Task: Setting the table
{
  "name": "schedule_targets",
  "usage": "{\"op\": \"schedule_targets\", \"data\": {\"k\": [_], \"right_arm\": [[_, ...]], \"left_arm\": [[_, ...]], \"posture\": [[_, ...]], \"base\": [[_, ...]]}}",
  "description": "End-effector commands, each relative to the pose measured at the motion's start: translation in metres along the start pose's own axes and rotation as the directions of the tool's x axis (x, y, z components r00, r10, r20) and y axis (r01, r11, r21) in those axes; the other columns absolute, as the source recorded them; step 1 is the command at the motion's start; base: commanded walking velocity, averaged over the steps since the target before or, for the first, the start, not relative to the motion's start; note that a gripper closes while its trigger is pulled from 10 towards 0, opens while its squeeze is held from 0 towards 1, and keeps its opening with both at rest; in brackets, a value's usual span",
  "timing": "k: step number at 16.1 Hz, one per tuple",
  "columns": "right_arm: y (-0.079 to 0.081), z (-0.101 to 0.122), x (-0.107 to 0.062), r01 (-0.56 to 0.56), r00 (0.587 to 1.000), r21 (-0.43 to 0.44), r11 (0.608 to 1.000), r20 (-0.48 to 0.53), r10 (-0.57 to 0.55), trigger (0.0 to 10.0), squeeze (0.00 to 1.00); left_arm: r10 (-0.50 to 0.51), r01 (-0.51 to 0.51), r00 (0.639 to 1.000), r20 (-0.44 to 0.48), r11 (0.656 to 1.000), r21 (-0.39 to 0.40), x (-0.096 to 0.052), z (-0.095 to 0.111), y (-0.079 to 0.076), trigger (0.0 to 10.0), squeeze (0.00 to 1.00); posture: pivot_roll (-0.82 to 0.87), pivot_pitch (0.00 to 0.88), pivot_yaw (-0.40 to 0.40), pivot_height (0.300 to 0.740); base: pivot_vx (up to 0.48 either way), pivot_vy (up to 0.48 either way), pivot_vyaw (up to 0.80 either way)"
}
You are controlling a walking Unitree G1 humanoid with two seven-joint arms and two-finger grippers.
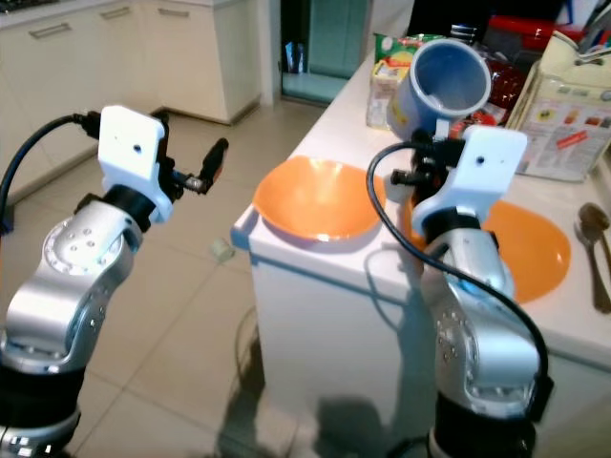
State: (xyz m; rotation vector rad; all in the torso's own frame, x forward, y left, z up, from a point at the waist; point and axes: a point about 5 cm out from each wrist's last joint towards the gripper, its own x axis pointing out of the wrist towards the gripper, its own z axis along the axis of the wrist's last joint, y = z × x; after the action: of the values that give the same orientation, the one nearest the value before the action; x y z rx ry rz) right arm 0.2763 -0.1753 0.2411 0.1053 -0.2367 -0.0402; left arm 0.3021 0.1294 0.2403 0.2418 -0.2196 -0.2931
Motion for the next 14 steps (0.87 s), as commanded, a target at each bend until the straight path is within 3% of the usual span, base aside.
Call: {"op": "schedule_targets", "data": {"k": [1, 10, 14], "right_arm": [[0.003, 0.001, 0.000, -0.013, 1.000, 0.004, 1.000, -0.010, 0.013, 10.0, 0.00], [0.005, -0.001, 0.000, -0.010, 0.999, 0.007, 1.000, -0.034, 0.010, 10.0, 0.00], [-0.004, -0.015, -0.006, 0.040, 0.994, -0.082, 0.996, -0.098, -0.048, 10.0, 0.00]], "left_arm": [[0.007, -0.007, 1.000, -0.028, 1.000, 0.009, -0.001, -0.005, 0.002, 10.0, 0.00], [0.004, -0.004, 1.000, -0.030, 1.000, 0.018, 0.000, -0.005, 0.004, 10.0, 0.00], [0.035, -0.041, 0.996, -0.080, 0.997, -0.072, -0.005, -0.021, 0.000, 10.0, 0.00]], "posture": [[-0.03, 0.000, 0.024, 0.740], [-0.03, 0.000, 0.030, 0.740], [-0.04, 0.000, 0.032, 0.740]], "base": [[-0.281, 0.000, 0.00], [-0.328, 0.000, 0.00], [-0.072, 0.000, 0.00]]}}
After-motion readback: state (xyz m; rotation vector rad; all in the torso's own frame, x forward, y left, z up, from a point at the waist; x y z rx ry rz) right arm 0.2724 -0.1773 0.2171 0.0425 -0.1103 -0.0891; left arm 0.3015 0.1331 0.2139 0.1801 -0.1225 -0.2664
